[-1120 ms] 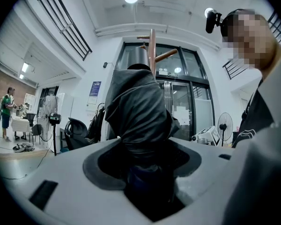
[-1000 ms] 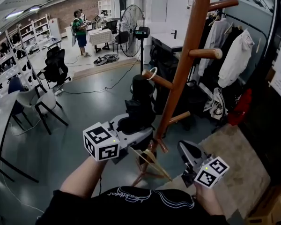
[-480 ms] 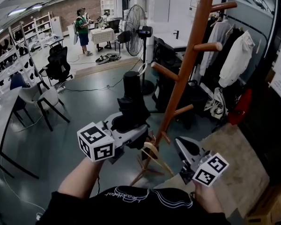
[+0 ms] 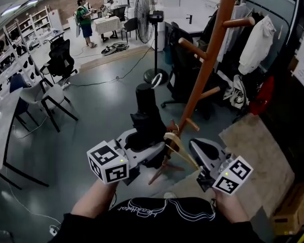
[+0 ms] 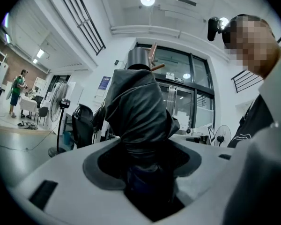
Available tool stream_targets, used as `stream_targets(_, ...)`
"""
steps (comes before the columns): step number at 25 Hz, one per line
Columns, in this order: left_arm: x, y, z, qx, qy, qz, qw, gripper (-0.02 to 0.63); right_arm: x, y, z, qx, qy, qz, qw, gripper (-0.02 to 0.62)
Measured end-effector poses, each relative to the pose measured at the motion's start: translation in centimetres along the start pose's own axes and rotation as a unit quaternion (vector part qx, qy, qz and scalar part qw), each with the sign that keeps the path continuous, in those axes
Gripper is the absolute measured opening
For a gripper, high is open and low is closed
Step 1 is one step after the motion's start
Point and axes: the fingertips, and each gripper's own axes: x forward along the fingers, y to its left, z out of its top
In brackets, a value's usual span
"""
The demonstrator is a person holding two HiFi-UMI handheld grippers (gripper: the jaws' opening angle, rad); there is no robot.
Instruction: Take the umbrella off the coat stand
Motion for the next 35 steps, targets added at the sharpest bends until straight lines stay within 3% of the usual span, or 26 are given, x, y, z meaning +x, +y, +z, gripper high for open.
stream_targets(7, -3.5, -1.7, -4.6, -0.017, 0.023, 0.0, 0.9996, 0.245, -0.2, 3.2, -2.4, 0.026, 0.003, -0.027, 0.999, 0.002)
stream_targets(13, -5.5, -3.9, -6.8, -0.036, 0.032, -0.021, 0.9986, 0.245, -0.8, 6.1, -4.4, 0.028, 0.006, -0.038, 0.999, 0.002)
stream_targets(25, -8.9, -7.2, -7.1, -0.036, 0.036, -0.033, 0.9982, 0.245, -1.7, 10.5, -5.1, 0.024, -0.002, -0.03, 0.999, 0.002)
stream_targets(35, -10.3, -7.5, -6.9, -0.035, 0.039, -0.021, 0.9984, 0.245, -1.7, 11.6, -5.2, 0.032, -0.014, -0.024, 0.999, 0.002)
